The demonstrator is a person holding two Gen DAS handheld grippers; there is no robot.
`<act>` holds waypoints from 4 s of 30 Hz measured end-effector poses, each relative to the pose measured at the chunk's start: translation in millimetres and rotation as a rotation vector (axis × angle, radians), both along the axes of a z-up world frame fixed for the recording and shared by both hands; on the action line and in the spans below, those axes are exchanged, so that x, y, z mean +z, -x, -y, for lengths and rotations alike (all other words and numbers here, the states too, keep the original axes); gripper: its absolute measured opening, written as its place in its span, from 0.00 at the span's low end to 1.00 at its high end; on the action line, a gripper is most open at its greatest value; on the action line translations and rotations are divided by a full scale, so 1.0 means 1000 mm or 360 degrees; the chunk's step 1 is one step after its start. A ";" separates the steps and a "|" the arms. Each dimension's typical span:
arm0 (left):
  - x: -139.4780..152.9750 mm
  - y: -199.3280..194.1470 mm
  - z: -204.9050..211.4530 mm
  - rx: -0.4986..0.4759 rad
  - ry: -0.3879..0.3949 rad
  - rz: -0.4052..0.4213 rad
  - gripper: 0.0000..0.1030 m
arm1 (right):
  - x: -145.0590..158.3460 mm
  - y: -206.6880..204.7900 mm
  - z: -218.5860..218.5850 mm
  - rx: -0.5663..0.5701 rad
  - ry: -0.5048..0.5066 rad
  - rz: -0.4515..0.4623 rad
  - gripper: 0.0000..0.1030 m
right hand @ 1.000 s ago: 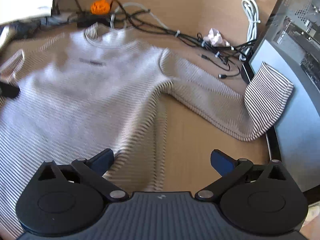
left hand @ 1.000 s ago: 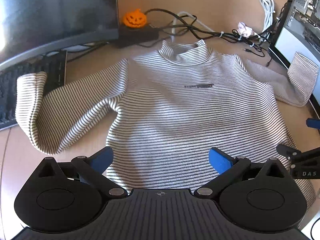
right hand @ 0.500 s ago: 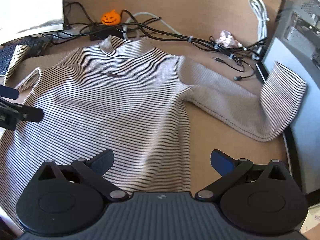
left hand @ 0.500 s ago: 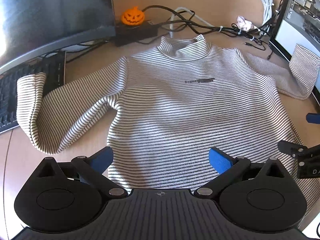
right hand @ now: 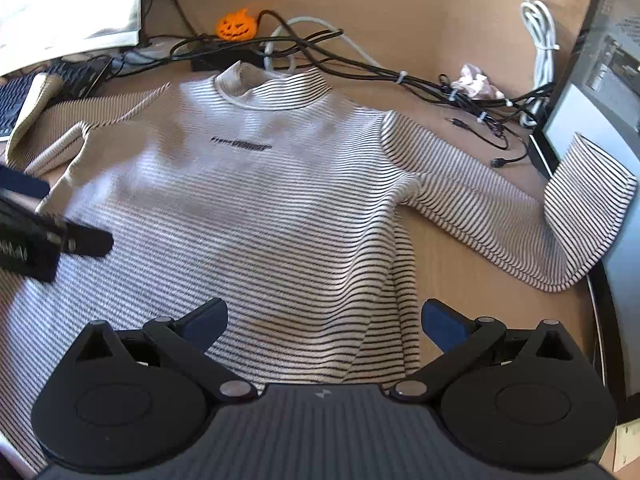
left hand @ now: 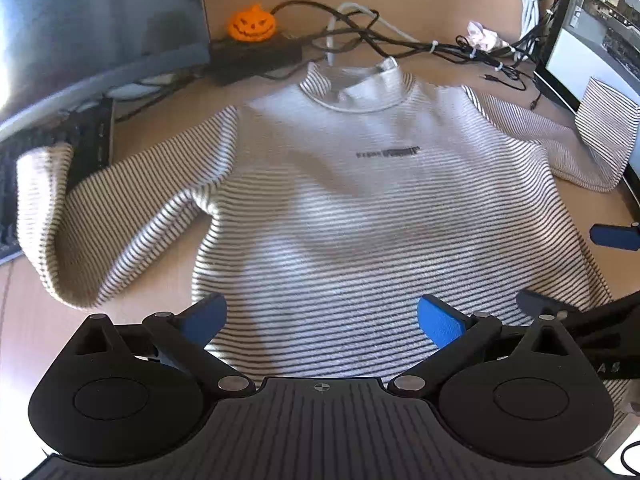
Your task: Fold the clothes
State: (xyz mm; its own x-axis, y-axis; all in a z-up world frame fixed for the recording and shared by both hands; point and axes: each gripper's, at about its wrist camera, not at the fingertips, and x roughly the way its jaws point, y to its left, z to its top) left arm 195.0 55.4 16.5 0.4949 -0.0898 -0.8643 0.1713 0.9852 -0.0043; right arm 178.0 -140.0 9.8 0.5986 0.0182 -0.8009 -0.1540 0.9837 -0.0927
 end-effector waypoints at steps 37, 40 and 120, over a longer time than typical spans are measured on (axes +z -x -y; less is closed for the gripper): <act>-0.013 -0.015 -0.009 0.0049 0.0319 -0.0064 1.00 | 0.017 -0.036 0.075 -0.0244 0.1018 0.0661 0.56; -0.014 -0.014 -0.008 0.0037 0.0319 -0.0053 1.00 | 0.011 -0.050 0.078 -0.0199 0.1116 0.0596 0.56; -0.010 -0.012 -0.014 -0.0127 0.0551 -0.0132 1.00 | 0.017 0.053 0.029 0.0207 0.0374 0.0163 0.83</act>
